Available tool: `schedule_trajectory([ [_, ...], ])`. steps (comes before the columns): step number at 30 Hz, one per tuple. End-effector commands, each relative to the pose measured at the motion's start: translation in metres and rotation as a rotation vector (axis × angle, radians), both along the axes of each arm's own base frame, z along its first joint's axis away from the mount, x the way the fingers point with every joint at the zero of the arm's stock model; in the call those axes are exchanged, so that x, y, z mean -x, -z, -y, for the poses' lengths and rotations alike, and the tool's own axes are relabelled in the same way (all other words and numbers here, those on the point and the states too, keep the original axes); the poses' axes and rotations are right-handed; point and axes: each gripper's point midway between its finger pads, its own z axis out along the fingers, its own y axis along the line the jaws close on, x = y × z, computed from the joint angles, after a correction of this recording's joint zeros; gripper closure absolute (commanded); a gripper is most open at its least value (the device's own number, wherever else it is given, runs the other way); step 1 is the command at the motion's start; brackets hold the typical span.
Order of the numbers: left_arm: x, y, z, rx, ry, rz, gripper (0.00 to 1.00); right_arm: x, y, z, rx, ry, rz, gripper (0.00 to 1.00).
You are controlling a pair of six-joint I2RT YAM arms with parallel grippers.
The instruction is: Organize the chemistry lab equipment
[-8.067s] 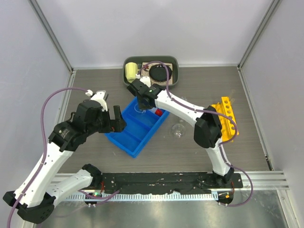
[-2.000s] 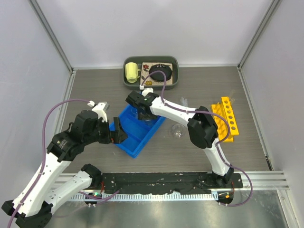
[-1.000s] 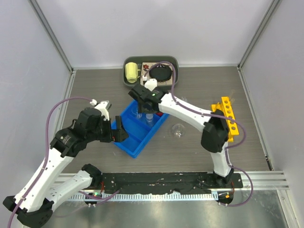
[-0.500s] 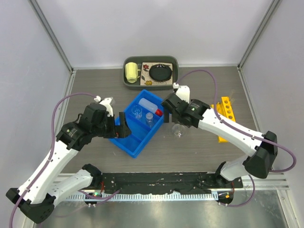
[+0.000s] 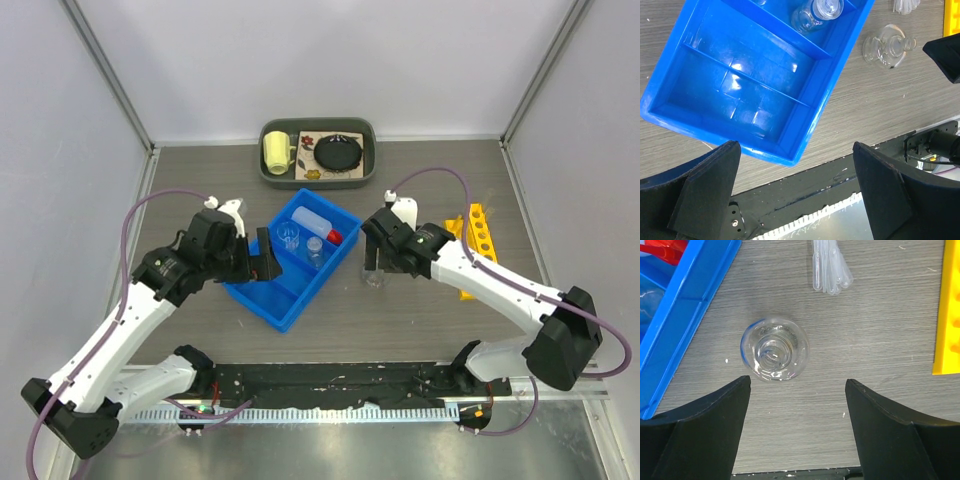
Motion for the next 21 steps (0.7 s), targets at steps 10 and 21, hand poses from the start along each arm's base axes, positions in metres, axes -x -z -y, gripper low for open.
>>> schedule_trajectory([
  [10, -0.015, -0.016, 0.002, 0.012, -0.024, 0.056, 0.0, -0.022, 0.025, -0.036, -0.107, -0.065, -0.043, 0.25],
  [21, -0.018, -0.012, -0.001, -0.011, -0.035, 0.062, 0.0, -0.02, 0.039, -0.033, -0.08, -0.064, -0.069, 0.37],
])
